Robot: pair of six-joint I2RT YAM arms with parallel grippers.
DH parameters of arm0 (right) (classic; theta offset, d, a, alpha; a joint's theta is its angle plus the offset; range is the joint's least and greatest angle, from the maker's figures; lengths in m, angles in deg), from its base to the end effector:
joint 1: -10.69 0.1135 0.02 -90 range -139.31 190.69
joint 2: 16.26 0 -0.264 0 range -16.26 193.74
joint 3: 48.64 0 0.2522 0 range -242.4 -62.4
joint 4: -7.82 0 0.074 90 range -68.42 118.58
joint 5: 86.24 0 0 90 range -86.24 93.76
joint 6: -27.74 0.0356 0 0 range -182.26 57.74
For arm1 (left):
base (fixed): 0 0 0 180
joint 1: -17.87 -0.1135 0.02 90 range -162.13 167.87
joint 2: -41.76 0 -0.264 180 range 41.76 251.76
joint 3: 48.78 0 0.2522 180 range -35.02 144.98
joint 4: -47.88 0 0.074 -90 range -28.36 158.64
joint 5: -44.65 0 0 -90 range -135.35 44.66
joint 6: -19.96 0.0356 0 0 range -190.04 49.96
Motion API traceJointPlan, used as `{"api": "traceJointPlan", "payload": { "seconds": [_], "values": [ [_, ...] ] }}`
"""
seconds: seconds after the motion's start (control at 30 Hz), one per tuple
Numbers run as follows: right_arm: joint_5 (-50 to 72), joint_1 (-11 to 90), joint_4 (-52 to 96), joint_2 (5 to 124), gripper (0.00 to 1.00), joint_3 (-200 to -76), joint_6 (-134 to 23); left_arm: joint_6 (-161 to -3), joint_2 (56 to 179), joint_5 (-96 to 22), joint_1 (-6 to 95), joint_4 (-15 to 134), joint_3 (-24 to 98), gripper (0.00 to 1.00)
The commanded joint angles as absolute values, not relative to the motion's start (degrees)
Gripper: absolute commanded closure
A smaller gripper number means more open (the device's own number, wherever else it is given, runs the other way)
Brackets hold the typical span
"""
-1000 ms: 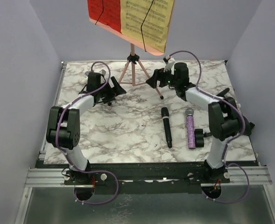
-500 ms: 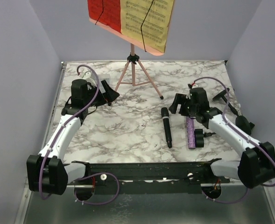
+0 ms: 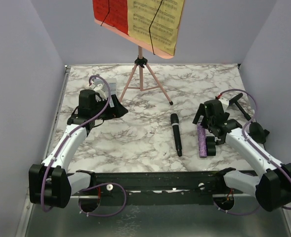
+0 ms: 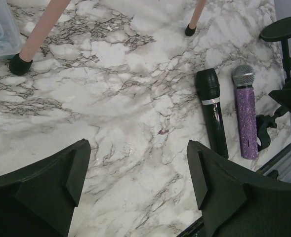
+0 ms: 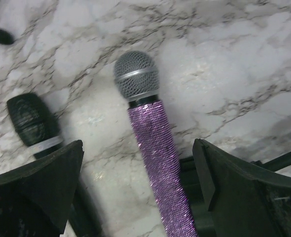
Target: Set up the instrument practice props
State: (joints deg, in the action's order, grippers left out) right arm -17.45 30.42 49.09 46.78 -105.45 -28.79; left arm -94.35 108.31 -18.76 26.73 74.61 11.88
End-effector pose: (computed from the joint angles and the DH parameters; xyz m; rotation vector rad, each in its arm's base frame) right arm 0.2147 0.0633 0.2424 0.4457 2.2856 0.0156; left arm 0.2495 -0.0550 0.2728 -0.0136 2.1876 -0.8303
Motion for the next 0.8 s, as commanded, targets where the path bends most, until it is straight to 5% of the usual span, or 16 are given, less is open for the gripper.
{"api": "traceJointPlan", "payload": {
  "seconds": [0.0, 0.2, 0.33, 0.6, 0.77],
  "values": [
    [-25.6, 23.8, 45.4, 50.9, 0.0, -106.2, -28.3, -93.2, 107.3, -16.9, 27.0, 74.3, 11.9, 0.14],
    [-14.7, 3.4, 42.2, 48.3, 0.01, -105.9, -21.6, -93.2, 107.5, -16.5, 27.5, 74.3, 11.8, 0.14],
    [-27.5, 0.4, 44.9, 44.9, 0.14, -102.0, -15.0, -93.4, 107.2, -16.3, 28.2, 74.2, 11.7, 0.14],
    [-16.1, -7.8, 37.6, 47.2, 0.17, -93.5, -9.7, -93.3, 106.6, -16.1, 28.7, 74.3, 11.6, 0.13],
    [-16.4, -7.8, 35.7, 49.0, 0.29, -91.6, -6.9, -93.2, 106.5, -16.3, 29.1, 74.3, 11.4, 0.13]
  ]
}}
